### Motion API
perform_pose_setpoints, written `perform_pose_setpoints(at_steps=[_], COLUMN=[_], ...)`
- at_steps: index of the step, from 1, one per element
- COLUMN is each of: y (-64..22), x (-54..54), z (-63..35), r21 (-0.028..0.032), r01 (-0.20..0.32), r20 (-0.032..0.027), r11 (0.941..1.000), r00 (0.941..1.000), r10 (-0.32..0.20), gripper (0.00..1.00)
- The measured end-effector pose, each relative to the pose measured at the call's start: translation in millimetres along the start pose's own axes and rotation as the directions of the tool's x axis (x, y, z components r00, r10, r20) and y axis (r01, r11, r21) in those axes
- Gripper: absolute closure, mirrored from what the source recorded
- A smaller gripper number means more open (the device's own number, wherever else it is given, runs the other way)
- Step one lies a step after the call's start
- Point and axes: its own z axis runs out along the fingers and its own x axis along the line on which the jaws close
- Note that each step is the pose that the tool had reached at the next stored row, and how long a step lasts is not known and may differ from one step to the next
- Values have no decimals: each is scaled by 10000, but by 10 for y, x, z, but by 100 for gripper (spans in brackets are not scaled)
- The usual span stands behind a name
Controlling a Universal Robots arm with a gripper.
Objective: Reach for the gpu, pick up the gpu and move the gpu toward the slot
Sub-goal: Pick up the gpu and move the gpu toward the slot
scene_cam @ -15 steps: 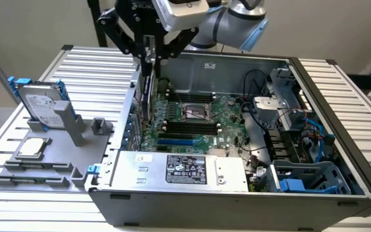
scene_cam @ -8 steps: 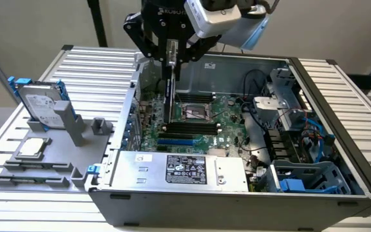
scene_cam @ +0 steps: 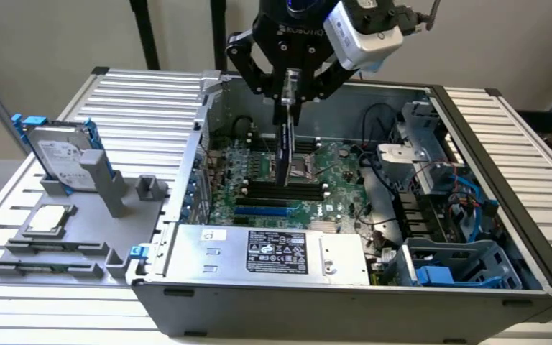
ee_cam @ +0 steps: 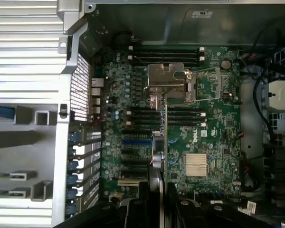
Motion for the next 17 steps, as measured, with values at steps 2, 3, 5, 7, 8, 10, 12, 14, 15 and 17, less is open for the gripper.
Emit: perform_pose_setpoints(at_steps=[2,3,5,7,8,10,12,14,15,17], y=[31,48,82,115,131,162,190,213,218,219], x=[-83,-120,-176,-224,-247,-290,-335,-381,-404,-410], z=[23,33,47,54,57,60,62,63,63,63], r21=[7,11,35,69,82,107,125,135,136,137], r01=[0,1,-1,-3,-4,-6,-7,-9,-10,-10], r20=[-1,-3,-12,-28,-36,-59,-81,-105,-120,-123], r11=[10000,10000,10000,10000,10000,9999,9999,9999,9999,9999], r00=[10000,10000,10000,10000,10000,10000,10000,9999,9999,9999], r10=[0,-1,1,3,4,7,8,11,12,12], gripper=[74,74,74,74,74,74,74,74,74,74])
